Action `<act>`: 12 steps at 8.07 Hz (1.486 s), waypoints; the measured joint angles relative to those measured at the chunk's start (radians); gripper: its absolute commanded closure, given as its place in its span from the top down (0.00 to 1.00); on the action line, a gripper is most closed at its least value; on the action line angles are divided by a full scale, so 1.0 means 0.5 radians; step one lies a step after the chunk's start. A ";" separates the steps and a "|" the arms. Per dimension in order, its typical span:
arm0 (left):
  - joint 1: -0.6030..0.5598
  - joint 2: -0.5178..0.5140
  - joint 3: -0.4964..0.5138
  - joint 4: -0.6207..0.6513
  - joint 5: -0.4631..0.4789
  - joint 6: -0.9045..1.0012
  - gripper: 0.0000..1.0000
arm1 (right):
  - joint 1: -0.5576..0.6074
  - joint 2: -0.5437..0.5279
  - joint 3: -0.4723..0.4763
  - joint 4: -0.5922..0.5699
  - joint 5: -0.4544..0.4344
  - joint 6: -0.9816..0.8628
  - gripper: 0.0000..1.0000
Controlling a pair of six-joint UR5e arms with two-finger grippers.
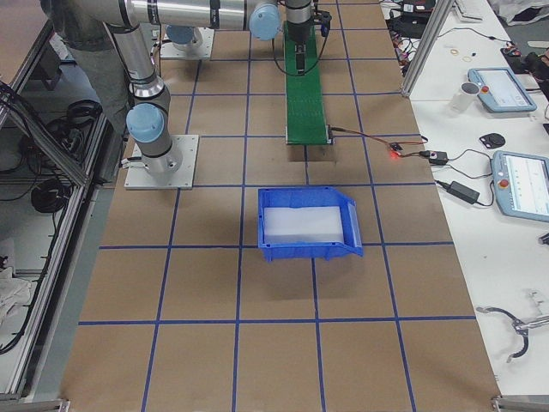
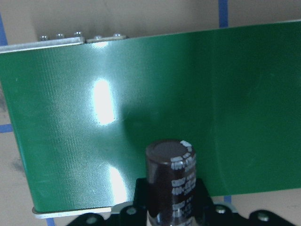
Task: Move capacitor from left to right
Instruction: 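Lower the capacitor onto the green belt and open the left gripper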
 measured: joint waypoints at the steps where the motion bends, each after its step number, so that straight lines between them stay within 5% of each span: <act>1: 0.000 -0.008 -0.011 0.000 0.003 -0.011 0.00 | 0.000 0.000 0.000 0.001 0.000 0.000 1.00; 6: 0.000 -0.100 -0.020 0.022 0.002 -0.025 0.02 | -0.001 0.000 0.000 0.000 0.000 0.000 1.00; 7: 0.000 -0.116 -0.019 0.027 0.002 -0.029 0.75 | -0.001 0.000 0.000 0.000 0.000 0.000 1.00; 8: 0.000 -0.126 -0.019 0.029 0.001 -0.030 1.00 | -0.001 0.000 0.000 0.000 0.000 0.000 1.00; 12: 0.003 -0.099 -0.010 0.078 0.007 -0.024 1.00 | -0.001 0.000 0.000 0.001 0.000 0.000 1.00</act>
